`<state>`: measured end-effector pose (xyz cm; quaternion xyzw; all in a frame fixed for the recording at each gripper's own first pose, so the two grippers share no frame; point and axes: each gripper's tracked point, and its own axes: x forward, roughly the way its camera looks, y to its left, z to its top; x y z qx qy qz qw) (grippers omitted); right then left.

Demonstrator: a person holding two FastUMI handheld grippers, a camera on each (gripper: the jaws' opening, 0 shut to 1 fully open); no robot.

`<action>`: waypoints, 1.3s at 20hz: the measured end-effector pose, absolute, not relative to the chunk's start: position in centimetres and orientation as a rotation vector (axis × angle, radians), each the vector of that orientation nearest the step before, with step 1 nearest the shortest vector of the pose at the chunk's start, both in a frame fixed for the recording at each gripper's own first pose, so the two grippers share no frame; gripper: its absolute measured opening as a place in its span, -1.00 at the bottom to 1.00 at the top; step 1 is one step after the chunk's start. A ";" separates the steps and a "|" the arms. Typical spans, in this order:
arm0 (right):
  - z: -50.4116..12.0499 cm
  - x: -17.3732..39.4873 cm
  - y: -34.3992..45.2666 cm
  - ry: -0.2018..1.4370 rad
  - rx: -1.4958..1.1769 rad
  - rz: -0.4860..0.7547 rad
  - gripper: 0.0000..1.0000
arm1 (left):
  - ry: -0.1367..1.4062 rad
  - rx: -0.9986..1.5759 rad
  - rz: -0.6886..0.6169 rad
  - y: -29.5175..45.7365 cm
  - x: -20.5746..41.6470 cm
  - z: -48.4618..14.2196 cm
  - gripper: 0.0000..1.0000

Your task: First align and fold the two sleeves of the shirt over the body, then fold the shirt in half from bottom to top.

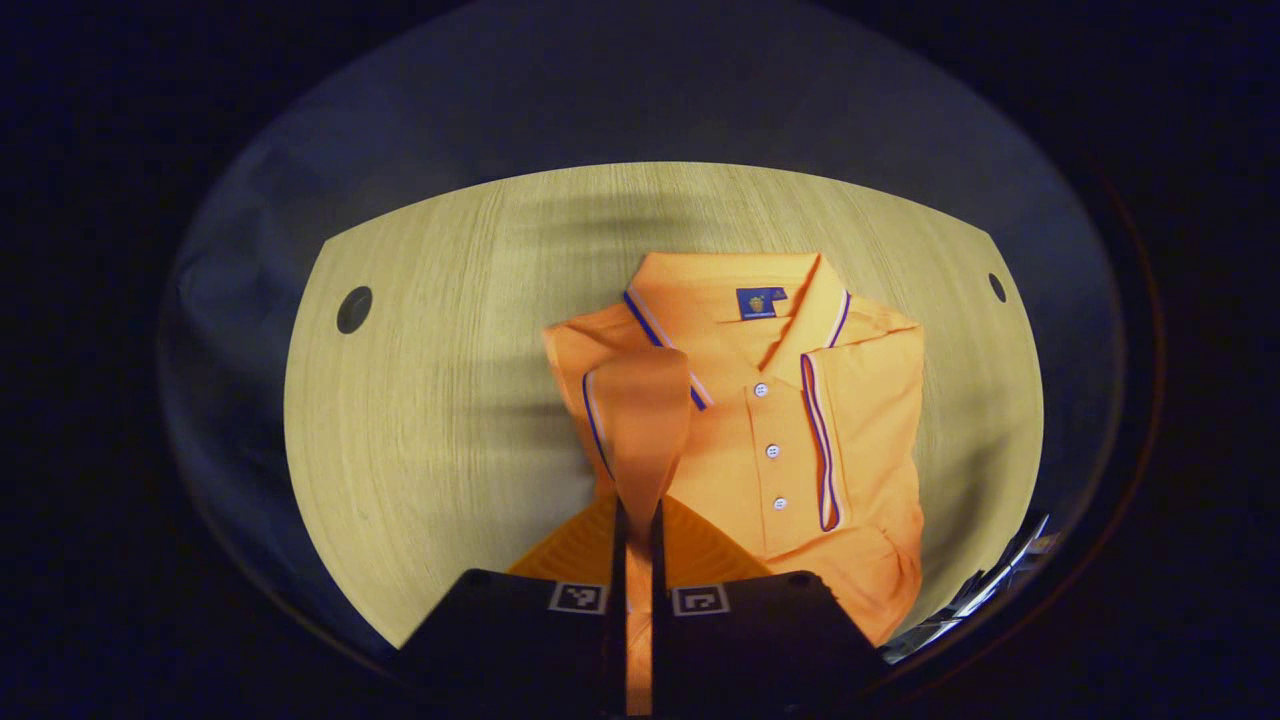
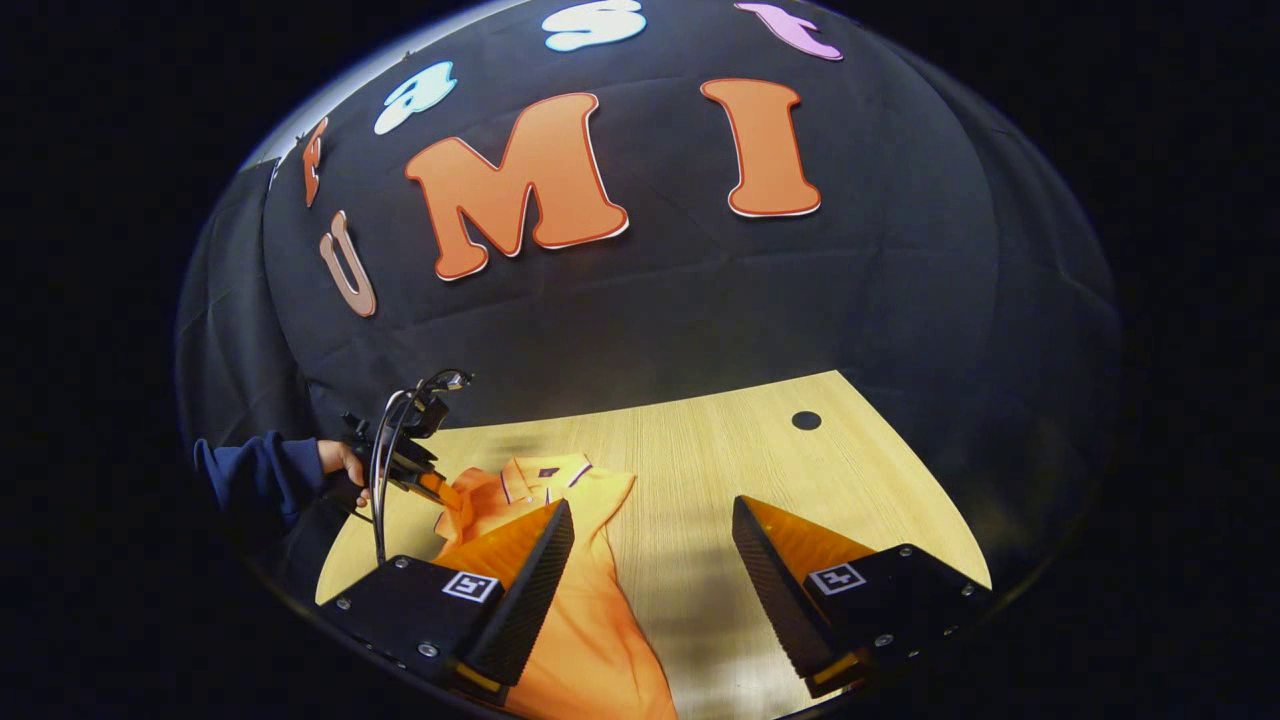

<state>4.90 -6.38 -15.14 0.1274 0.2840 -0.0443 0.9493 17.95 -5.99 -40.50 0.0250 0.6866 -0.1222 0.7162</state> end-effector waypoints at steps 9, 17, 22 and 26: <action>-16.3 6.1 -6.3 0.592 0.270 -0.058 0.94 | 1.368 -0.112 -0.414 -9.3 18.1 -36.0 0.59; -14.1 7.7 -4.6 0.477 0.251 0.018 0.96 | 1.005 -0.082 -0.352 -6.2 17.0 -27.5 0.82; -11.9 7.6 -2.9 0.383 0.177 0.084 0.96 | 0.772 -0.080 -0.286 -4.7 14.9 -21.7 0.89; -10.7 6.1 -1.3 0.359 0.148 0.099 0.96 | 0.610 -0.104 -0.277 -3.6 12.3 -15.4 0.89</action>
